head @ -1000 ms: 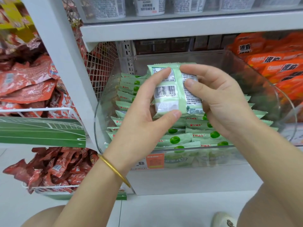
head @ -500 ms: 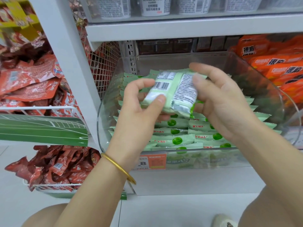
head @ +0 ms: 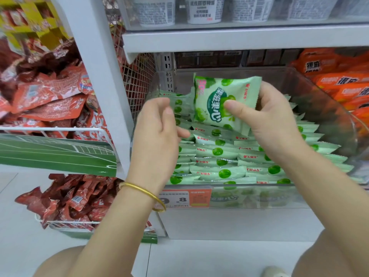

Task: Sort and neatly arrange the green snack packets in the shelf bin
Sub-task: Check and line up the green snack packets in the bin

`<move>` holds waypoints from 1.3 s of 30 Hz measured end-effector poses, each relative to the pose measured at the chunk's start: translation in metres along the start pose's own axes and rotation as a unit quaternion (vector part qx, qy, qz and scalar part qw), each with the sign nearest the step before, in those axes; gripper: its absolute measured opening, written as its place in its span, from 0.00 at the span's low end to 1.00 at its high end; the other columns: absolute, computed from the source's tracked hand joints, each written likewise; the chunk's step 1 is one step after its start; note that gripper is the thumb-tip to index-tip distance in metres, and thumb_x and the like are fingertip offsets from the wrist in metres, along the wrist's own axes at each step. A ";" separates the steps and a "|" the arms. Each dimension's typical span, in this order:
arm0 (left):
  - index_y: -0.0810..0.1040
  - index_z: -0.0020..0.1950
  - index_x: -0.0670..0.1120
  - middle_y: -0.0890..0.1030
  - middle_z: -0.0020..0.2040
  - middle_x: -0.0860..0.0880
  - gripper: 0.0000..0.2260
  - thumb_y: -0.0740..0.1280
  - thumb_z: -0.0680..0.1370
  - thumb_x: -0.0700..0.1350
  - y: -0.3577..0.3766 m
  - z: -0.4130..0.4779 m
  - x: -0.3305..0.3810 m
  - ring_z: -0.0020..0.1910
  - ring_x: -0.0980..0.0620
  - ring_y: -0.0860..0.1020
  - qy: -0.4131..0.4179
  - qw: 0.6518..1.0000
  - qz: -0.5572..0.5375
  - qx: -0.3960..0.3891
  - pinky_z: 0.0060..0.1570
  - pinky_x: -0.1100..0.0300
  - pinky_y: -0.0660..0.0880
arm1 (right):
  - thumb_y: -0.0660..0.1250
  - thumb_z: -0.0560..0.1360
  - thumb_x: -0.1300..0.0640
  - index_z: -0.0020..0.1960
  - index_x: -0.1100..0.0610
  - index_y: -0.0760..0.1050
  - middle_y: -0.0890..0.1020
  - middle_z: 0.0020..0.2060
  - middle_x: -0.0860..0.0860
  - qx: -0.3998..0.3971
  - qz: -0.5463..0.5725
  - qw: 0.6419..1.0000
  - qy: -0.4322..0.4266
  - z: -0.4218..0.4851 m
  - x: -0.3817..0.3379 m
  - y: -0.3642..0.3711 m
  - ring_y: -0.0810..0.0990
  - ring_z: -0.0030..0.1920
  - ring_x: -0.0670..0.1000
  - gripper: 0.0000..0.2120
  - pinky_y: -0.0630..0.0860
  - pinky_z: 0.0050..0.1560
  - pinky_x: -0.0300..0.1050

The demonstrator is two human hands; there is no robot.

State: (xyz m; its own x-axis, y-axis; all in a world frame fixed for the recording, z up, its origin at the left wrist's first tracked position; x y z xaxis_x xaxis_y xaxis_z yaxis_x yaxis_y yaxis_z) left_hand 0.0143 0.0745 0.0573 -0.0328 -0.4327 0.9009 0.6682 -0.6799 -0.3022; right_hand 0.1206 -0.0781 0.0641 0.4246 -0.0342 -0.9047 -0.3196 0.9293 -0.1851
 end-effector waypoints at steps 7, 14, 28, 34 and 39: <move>0.61 0.73 0.39 0.60 0.75 0.41 0.27 0.43 0.80 0.52 0.023 -0.009 -0.027 0.75 0.46 0.55 0.122 0.898 0.396 -0.149 0.74 0.56 0.49 | 0.72 0.71 0.58 0.45 0.49 0.74 0.81 0.40 0.44 0.045 -0.098 0.993 -0.040 0.014 0.000 0.012 0.79 0.43 0.48 0.09 0.77 0.49 0.50; 0.54 0.76 0.41 0.51 0.77 0.44 0.32 0.38 0.76 0.54 0.022 -0.014 -0.029 0.74 0.47 0.55 0.063 0.869 0.449 -0.197 0.72 0.57 0.51 | 0.72 0.71 0.54 0.48 0.58 0.77 0.81 0.41 0.50 -0.034 -0.246 0.963 -0.101 0.039 -0.015 0.060 0.79 0.42 0.50 0.10 0.73 0.44 0.45; 0.69 0.59 0.40 0.64 0.67 0.40 0.32 0.32 0.71 0.50 0.015 -0.016 -0.033 0.70 0.44 0.61 -0.027 0.905 0.389 -0.169 0.63 0.53 0.64 | 0.73 0.68 0.45 0.52 0.51 0.81 0.73 0.42 0.49 -0.192 -0.410 0.883 -0.125 0.056 0.003 0.092 0.73 0.48 0.53 0.16 0.73 0.51 0.48; 0.68 0.64 0.42 0.68 0.66 0.44 0.15 0.55 0.78 0.43 0.017 -0.015 -0.024 0.63 0.43 0.68 -0.019 0.927 0.348 -0.139 0.59 0.53 0.67 | 0.69 0.72 0.46 0.56 0.51 0.81 0.69 0.43 0.48 -0.238 -0.459 0.843 -0.145 0.050 0.016 0.112 0.71 0.57 0.56 0.14 0.69 0.52 0.44; 0.68 0.60 0.40 0.61 0.70 0.42 0.26 0.38 0.74 0.46 0.016 -0.015 -0.028 0.69 0.46 0.62 0.030 0.912 0.378 -0.153 0.66 0.56 0.63 | 0.71 0.71 0.47 0.50 0.49 0.82 0.72 0.43 0.48 -0.225 -0.457 0.851 -0.131 0.049 0.010 0.095 0.71 0.55 0.54 0.11 0.70 0.52 0.46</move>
State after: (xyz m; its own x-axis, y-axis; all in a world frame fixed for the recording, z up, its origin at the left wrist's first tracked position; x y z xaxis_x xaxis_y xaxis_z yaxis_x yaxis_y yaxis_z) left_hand 0.0152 0.0668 0.0221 0.3059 -0.8719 0.3824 0.2772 -0.3027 -0.9119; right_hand 0.1358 0.0277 0.0560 0.8246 -0.5293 -0.1994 -0.0219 0.3225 -0.9463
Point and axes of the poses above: each hand's wrist, its own z-axis towards the middle knuckle, its own y-axis out of the palm, x = y × z, the point moved 5 cm from there along z, towards the middle knuckle
